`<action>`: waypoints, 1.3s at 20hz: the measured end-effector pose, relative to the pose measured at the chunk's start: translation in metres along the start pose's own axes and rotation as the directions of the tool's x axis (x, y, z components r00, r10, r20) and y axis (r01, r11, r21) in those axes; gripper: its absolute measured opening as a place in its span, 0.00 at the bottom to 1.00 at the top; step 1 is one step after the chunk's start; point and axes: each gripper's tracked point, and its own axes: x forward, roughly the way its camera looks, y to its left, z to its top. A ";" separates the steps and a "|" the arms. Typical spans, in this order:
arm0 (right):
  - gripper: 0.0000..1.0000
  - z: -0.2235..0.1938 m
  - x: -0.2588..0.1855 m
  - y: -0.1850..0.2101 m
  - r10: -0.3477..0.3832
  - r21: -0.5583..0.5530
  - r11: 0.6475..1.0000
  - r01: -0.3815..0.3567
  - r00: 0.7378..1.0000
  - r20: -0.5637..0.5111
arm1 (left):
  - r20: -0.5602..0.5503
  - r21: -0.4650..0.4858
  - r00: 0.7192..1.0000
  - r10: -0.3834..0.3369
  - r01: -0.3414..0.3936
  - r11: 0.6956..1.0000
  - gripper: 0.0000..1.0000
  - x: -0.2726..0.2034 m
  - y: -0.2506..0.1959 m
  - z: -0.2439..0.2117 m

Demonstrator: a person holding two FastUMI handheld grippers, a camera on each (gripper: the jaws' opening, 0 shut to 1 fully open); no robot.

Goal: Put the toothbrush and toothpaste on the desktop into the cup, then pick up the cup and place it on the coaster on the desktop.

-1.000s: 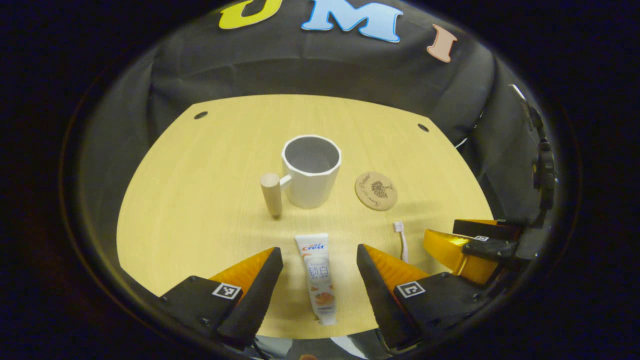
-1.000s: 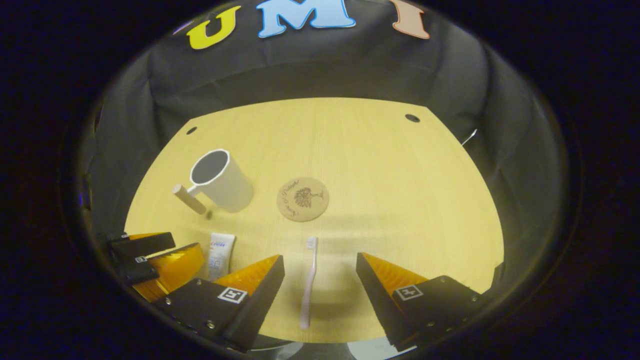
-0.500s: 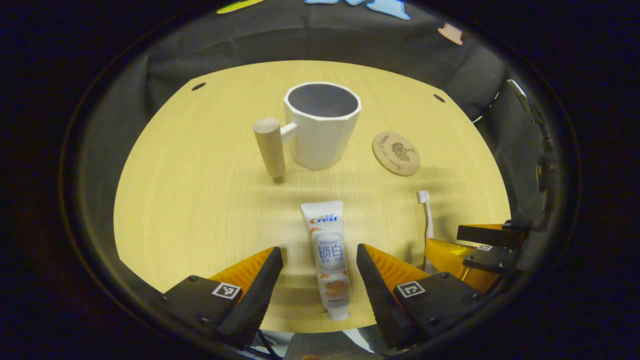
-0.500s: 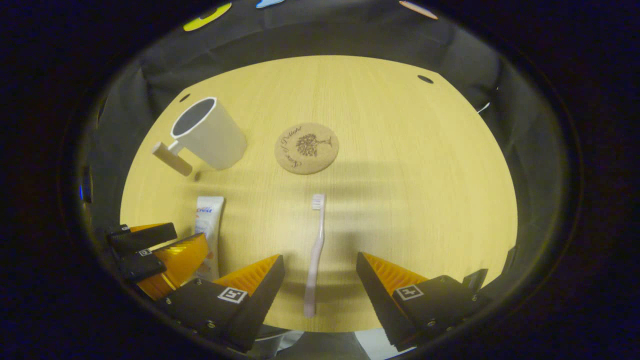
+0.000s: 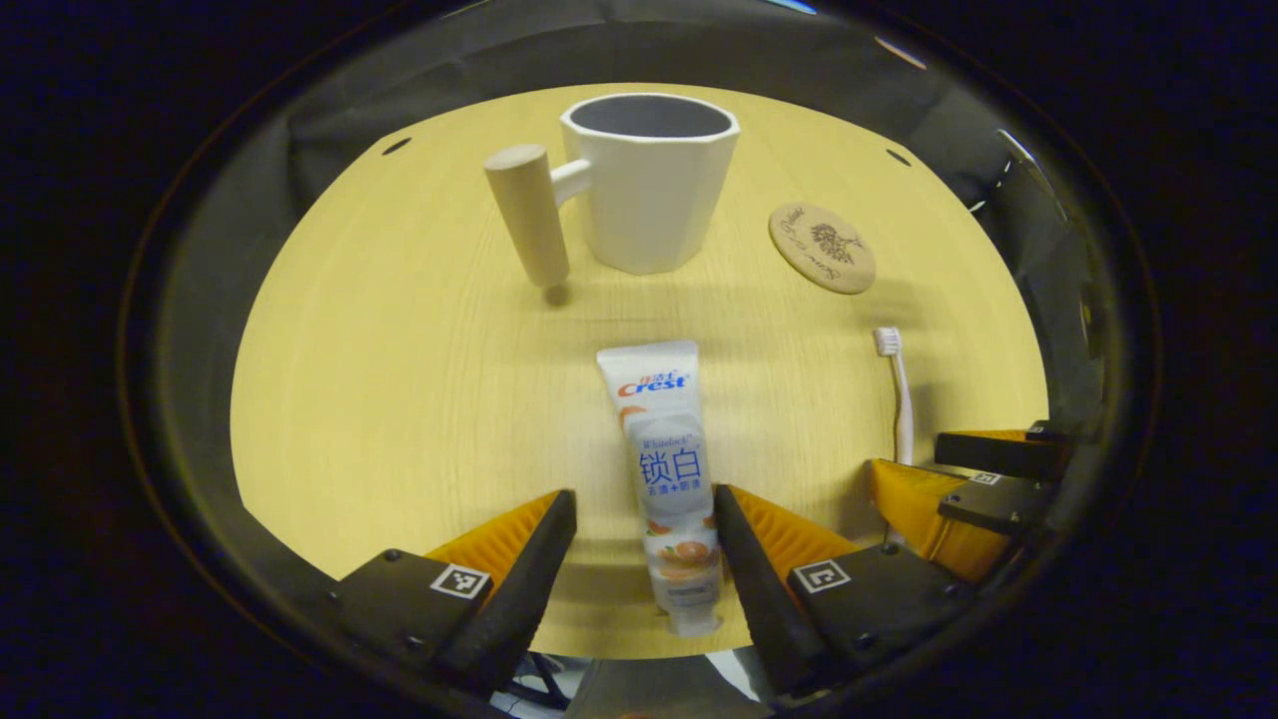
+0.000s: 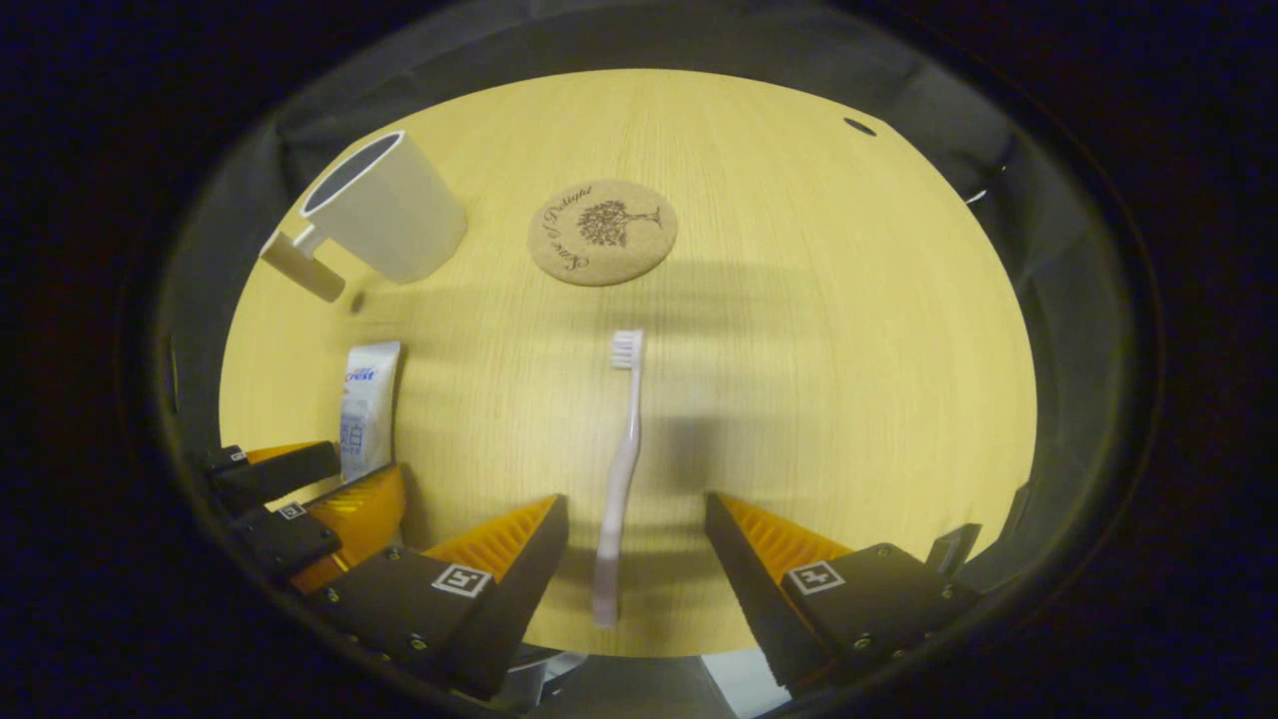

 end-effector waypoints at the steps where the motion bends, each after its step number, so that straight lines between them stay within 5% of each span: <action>1: 0.92 0.000 0.000 0.001 -0.002 0.005 1.000 0.002 1.000 0.001 | 0.004 0.008 1.000 0.001 -0.001 1.000 0.96 0.000 -0.002 0.002; 3: 0.81 -0.004 0.001 0.002 -0.008 0.007 1.000 0.008 0.999 -0.032 | 0.008 0.020 1.000 0.000 0.000 1.000 0.93 -0.001 -0.005 0.003; 5: 0.78 -0.004 0.000 0.004 0.000 0.013 1.000 0.000 1.000 -0.029 | 0.022 0.039 1.000 -0.006 0.005 0.999 0.77 0.000 -0.008 0.007; 7: 0.33 -0.005 0.000 0.006 0.002 0.028 1.000 -0.001 0.999 -0.034 | 0.017 0.043 1.000 -0.003 0.003 0.999 0.58 0.001 -0.009 0.006; 8: 0.33 -0.006 0.000 0.006 0.004 0.028 1.000 -0.003 0.999 -0.043 | 0.023 0.034 1.000 -0.009 0.009 0.999 0.59 0.002 -0.011 0.008; 9: 0.33 -0.001 -0.004 0.004 0.008 0.042 0.999 -0.007 1.000 -0.026 | 0.009 0.028 1.000 -0.003 0.003 1.000 0.44 0.001 -0.011 0.007; 10: 0.18 -0.005 -0.001 0.008 0.018 0.068 0.998 -0.015 0.999 -0.049 | 0.018 0.015 1.000 0.001 -0.001 1.000 0.45 0.001 -0.010 0.010; 11: 0.04 -0.004 -0.001 0.008 0.026 0.070 0.997 -0.024 0.999 -0.036 | 0.005 -0.003 1.000 0.003 -0.003 1.000 0.33 0.000 -0.010 0.008; 14: 0.02 -0.004 -0.001 0.007 0.047 0.085 0.995 -0.044 0.998 -0.031 | 0.015 -0.052 1.000 -0.023 0.023 0.998 0.23 -0.001 -0.011 0.012; 26: 0.02 -0.004 -0.004 0.008 0.089 0.160 0.984 -0.084 0.996 -0.024 | 0.086 -0.150 0.994 -0.071 0.083 0.985 0.23 -0.035 -0.008 0.040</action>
